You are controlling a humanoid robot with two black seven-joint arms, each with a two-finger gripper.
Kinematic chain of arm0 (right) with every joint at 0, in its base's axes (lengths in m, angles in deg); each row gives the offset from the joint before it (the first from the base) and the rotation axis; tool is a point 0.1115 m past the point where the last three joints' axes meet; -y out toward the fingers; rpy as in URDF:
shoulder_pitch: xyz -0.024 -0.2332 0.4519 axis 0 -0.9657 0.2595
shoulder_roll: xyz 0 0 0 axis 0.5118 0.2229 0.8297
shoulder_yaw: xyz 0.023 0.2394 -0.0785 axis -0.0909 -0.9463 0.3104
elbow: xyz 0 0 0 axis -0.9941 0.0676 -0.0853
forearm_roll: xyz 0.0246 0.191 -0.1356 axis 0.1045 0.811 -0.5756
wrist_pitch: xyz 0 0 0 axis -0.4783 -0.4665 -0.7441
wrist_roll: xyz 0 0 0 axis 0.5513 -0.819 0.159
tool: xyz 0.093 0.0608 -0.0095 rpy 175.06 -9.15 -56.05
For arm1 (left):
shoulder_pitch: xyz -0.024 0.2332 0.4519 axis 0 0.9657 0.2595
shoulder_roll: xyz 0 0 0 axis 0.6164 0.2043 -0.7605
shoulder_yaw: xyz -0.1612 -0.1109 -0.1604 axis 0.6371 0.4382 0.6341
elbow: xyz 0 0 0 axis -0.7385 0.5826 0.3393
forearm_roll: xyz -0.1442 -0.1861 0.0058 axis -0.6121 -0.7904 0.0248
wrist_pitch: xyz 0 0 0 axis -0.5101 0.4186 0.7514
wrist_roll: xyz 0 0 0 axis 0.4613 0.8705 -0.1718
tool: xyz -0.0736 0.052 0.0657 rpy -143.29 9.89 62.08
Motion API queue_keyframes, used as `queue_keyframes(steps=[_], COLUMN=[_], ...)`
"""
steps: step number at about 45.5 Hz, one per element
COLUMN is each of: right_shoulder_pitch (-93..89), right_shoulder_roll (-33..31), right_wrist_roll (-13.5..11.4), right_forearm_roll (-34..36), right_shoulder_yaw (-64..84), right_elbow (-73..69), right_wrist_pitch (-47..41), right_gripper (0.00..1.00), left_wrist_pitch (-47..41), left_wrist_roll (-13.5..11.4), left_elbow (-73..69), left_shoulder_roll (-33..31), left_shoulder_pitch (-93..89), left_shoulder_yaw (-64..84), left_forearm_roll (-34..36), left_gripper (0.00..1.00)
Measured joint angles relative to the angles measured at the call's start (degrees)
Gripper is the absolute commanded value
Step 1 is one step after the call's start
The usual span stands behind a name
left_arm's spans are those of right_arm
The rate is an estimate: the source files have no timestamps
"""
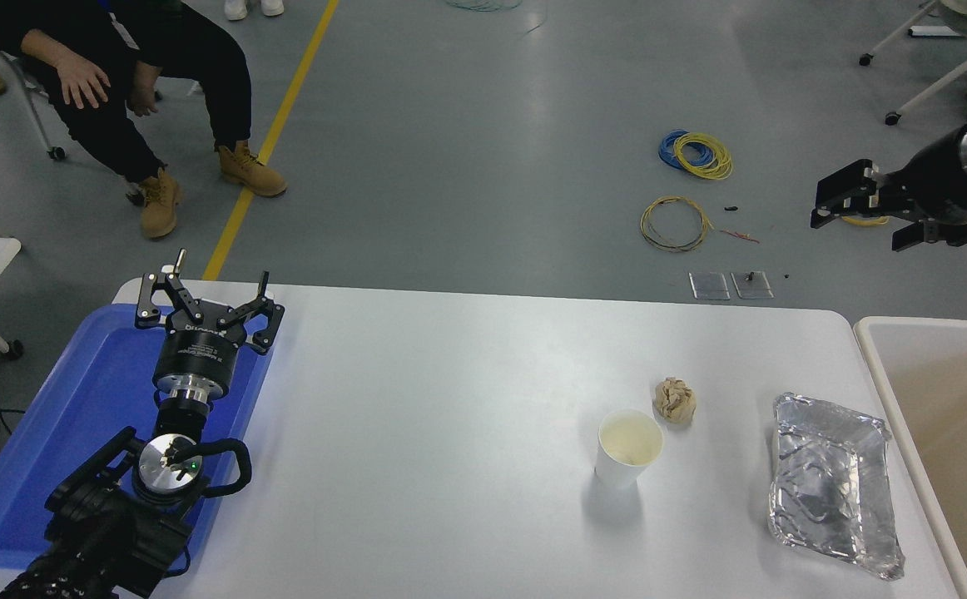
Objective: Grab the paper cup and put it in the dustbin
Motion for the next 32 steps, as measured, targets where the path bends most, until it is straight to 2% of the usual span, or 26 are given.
queue_keyframes(steps=[17, 32], right_shoulder_pitch=[6.93, 7.71], right_shoulder_roll=[3.61, 8.6], right_wrist_roll=[0.28, 0.46], right_forearm_roll=[-0.69, -0.96], right_shoulder_yaw=[-1.37, -3.13], right_elbow=[-12.73, -15.88], right_wrist_pitch=[-0.68, -1.21], right_gripper=[1.0, 1.0], left_wrist_pitch=[0.0, 0.0], left_wrist_roll=[0.0, 0.0], left_elbow=[0.0, -0.01], left_shoulder_roll=[0.0, -0.01], left_shoulder_pitch=[0.0, 0.0], left_shoulder_yaw=[0.0, 0.0], left_forearm_roll=[0.0, -0.01], left_gripper=[1.0, 1.0])
